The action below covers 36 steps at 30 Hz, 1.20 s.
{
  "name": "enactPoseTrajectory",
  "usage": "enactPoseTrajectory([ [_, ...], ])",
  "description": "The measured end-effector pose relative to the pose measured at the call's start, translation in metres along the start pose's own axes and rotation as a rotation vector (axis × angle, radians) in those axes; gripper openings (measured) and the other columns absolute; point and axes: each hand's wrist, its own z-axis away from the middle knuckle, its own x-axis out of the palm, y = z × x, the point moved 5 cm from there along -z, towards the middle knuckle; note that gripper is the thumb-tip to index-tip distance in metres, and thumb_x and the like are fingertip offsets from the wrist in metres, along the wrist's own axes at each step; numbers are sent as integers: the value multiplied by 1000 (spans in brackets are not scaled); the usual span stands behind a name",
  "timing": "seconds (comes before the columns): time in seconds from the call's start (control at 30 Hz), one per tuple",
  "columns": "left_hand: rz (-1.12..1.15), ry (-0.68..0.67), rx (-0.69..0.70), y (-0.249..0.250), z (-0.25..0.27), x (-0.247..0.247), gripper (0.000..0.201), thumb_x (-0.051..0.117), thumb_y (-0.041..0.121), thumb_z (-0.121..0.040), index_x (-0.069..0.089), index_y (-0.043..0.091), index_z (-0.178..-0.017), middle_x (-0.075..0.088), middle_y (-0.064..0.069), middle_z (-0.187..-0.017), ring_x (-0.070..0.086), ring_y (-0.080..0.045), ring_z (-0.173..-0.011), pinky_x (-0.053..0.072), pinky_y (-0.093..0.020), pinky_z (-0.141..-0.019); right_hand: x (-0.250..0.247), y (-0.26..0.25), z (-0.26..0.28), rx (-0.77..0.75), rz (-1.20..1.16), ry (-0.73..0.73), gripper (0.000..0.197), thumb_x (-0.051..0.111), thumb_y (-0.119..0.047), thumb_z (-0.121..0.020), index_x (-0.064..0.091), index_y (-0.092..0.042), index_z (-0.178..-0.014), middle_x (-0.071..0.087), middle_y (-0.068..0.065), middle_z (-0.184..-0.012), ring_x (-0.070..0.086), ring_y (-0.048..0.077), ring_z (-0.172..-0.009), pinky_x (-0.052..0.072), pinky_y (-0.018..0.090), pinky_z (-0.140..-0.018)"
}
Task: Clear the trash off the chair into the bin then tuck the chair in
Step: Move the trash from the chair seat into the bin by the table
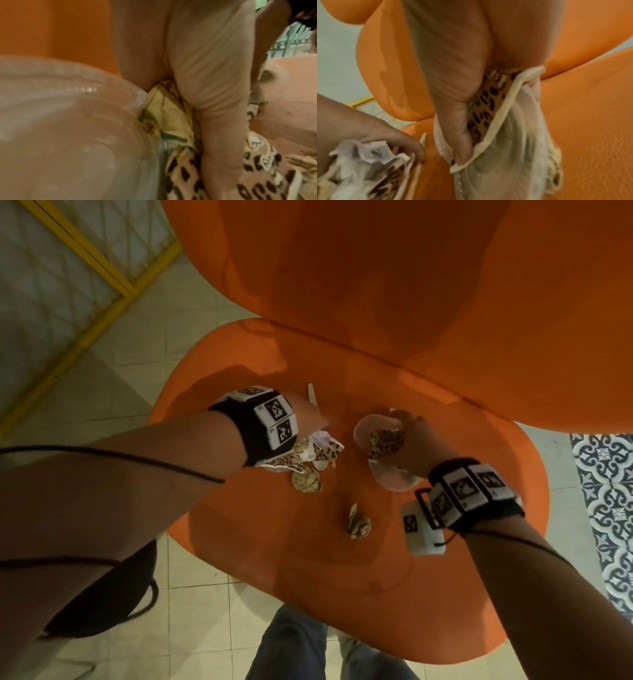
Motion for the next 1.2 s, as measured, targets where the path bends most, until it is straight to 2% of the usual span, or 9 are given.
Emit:
enactPoseTrajectory([
  [0.17, -192, -47, 32, 3, 4, -5, 53, 51, 19, -93, 34, 13, -143, 20, -19, -154, 39, -33, -132, 41, -38, -100, 2, -4, -8, 24, 49, 30, 84, 77, -35, -72, 34, -17, -142, 29, 14, -138, 52, 36, -112, 46, 37, -93],
  [0.23, -219, -46, 67, 8, 9, -11, 53, 56, 13, -89, 40, 12, -139, 19, -16, -153, 52, -31, -114, 45, -30, -63, 4, -6, -5, -15, 49, 38, 73, 76, -30, -74, 41, -15, -137, 38, 11, -137, 53, 33, -112, 46, 36, -89],
  [0.3, -209, -74, 39, 7, 10, -10, 52, 59, 6, -85, 42, 11, -135, 20, -15, -150, 54, -27, -91, 28, -25, -45, 1, -8, 4, -46, -21, 74, 60, 73, -26, -77, 48, -17, -130, 53, 9, -127, 56, 29, -108, 45, 33, -81],
  [0.47, -156, -37, 26, 5, 10, -11, 70, 64, 2, -80, 32, 12, -141, 35, -9, -143, 56, -28, -104, 39, -30, -65, 1, -8, 50, -91, -248, 47, 46, 77, -25, -74, 52, -23, -113, 60, -4, -96, 58, 16, -85, 48, 31, -69],
  [0.63, -115, -82, -20, 0, 12, -5, 59, 59, 9, -87, 34, 11, -140, 22, -9, -155, 43, -29, -129, 40, -35, -96, 63, -19, 84, -130, -86, -260, 68, 77, -32, -71, 45, -31, -131, 55, -3, -120, 57, 17, -102, 50, 35, -87],
  [0.73, -79, -54, 5, 1, 15, -3, 56, 62, 9, -84, 40, 14, -136, 41, -10, -144, 50, -27, -121, 42, -33, -86, 101, -16, 87, -157, 155, -276, 69, 73, -33, -75, 39, -33, -136, 40, 1, -128, 56, 27, -105, 52, 38, -83],
  [0.83, -50, -39, 18, 6, 19, 4, 41, 62, 13, -84, 50, 16, -123, 59, -6, -112, 53, -22, -89, 36, -29, -68, 112, -16, 87, -148, 201, -216, 60, 68, -33, -79, 38, -35, -132, 37, 2, -128, 51, 28, -107, 55, 39, -78],
  [1.03, 94, -38, -78, 2, 26, 21, 9, 60, 17, -86, 57, 11, -92, 48, 4, -70, 49, -17, -65, 35, -25, -53, 109, -20, 84, -171, 170, -242, 48, 63, -27, -82, 44, -34, -126, 47, -2, -128, 58, 27, -104, 54, 40, -79],
  [1.2, 340, 74, -181, -25, 44, 28, 29, 76, 15, -73, 49, 20, -84, 48, 6, -70, 53, -20, -72, 46, -33, -65, 91, -42, 88, -245, 22, -187, 50, 67, -28, -78, 49, -31, -125, 51, -5, -122, 58, 23, -102, 47, 32, -73],
])
